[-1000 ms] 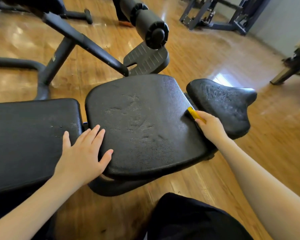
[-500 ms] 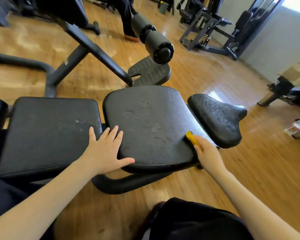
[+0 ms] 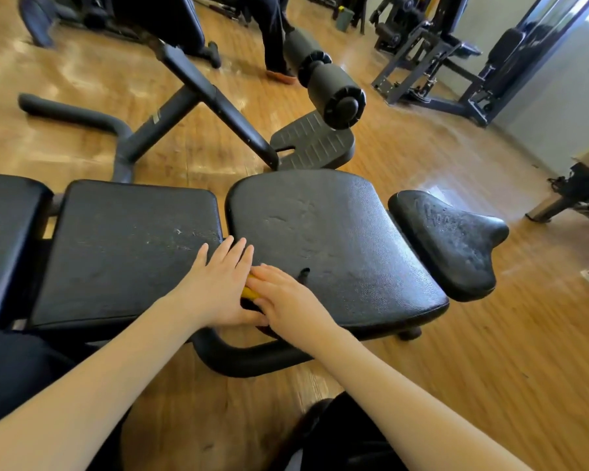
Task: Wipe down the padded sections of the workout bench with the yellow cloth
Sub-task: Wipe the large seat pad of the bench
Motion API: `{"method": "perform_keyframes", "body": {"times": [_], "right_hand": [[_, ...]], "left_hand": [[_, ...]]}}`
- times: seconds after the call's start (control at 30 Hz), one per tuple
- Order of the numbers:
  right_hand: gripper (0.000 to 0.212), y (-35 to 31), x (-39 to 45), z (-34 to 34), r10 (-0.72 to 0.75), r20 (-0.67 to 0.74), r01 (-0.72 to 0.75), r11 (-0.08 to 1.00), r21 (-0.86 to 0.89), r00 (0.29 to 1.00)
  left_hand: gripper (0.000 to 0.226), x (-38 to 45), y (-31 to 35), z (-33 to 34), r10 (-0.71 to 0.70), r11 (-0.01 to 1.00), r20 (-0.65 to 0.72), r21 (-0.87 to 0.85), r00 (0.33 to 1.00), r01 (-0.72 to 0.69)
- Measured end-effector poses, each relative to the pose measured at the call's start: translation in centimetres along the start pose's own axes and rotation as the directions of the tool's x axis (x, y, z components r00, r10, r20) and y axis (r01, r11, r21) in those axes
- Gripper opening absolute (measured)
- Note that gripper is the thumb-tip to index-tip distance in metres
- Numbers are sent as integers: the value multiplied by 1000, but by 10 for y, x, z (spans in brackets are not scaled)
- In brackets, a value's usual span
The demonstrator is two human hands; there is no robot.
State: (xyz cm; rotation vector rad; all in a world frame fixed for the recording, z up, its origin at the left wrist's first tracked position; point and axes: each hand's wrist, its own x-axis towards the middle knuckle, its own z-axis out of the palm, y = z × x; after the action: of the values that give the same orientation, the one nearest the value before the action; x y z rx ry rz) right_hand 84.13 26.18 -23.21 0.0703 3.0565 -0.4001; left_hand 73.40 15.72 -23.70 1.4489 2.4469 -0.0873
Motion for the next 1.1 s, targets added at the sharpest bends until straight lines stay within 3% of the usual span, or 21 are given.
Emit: {"method": "perform_keyframes", "body": {"times": [0.1,0.23,0.37,0.53,0.6,0.77,0.87,0.97,1.1], "right_hand": [[42,25,0,-3,69,-30,-65,991,118,997],[39,77,-12,-10,213,-118,-202,974,102,970],[41,120,-22,-26,303,-119,-293,951,97,945],[40,165,-38,-40,447,-186,-416,891,184,875],[39,180,-48,-47,517,-226,-472,852,226,826],[34,220,-76,-57,774,-220,-724,634,272,594],[37,226,-73,-56,832,-196,-805,553,216,519],[36,218,-68,-55,829,-211,-806,555,205,517],[39,209,-59,-53,778,-230,-767,623,156,585]], "left_hand": [[112,-1,-5,3,-5,1000,-16,15,1000,5],[115,-2,-5,6,-28,1000,-66,8,997,28],[108,0,2,9,-58,998,-118,-18,991,56],[120,3,4,15,-65,998,-117,3,991,66],[119,4,3,16,-64,998,-111,7,992,66],[119,5,4,17,-65,997,-108,26,992,68],[120,6,5,17,-71,997,-100,27,992,74],[116,6,6,16,-85,996,-93,29,992,88],[107,6,12,11,-106,994,-75,22,991,108]]}}
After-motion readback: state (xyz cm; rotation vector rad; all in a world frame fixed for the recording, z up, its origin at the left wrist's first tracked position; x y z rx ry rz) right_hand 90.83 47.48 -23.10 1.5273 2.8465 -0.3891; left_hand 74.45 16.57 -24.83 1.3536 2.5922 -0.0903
